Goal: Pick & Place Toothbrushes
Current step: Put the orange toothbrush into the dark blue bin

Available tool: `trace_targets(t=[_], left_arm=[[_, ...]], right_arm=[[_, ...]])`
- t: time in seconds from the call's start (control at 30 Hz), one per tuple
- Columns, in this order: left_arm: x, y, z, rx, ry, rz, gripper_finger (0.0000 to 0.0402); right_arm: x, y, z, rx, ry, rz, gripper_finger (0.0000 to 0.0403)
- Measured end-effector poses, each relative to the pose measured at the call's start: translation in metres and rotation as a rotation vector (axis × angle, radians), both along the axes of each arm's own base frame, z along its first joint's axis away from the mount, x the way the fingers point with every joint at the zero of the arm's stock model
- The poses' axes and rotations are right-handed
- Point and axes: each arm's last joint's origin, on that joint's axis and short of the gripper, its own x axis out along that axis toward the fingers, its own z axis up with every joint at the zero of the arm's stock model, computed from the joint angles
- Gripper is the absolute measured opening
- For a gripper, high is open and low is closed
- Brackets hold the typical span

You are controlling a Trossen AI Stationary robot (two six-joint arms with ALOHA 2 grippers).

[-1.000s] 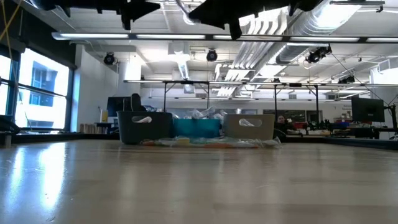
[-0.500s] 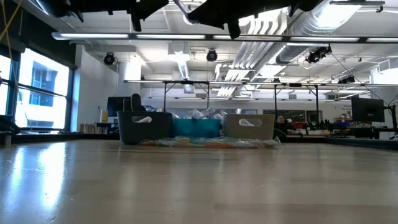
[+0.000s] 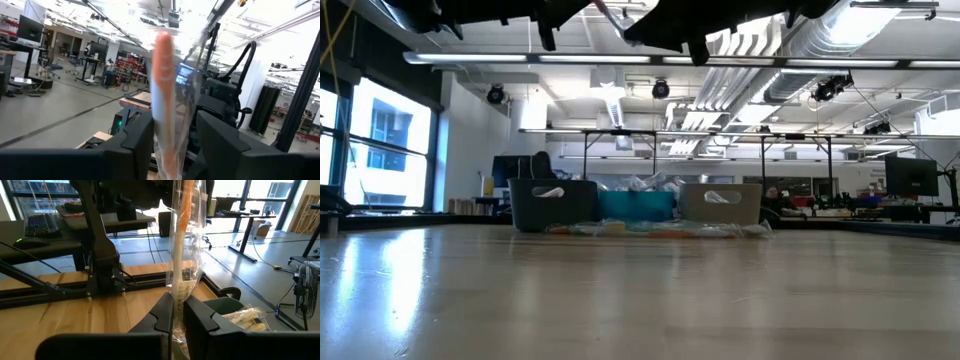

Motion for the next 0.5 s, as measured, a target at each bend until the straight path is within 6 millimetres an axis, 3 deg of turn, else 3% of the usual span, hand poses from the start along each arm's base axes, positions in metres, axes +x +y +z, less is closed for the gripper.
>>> trace_targets(t=[0.27,0.5], left_arm=[[0.0000,0.0000,-0.0001,-0.003,0.001,0.000,0.0052],[0.0000,-0.0001,-0.0001,-0.024,-0.001,-0.011,0.0027]], right_arm=[[0.0000,0.0000,0.0000,-0.014,0.005,0.002,0.0018],[0.0000,0.0001,-0.0007,-0.006,0.009,0.009,0.0052]])
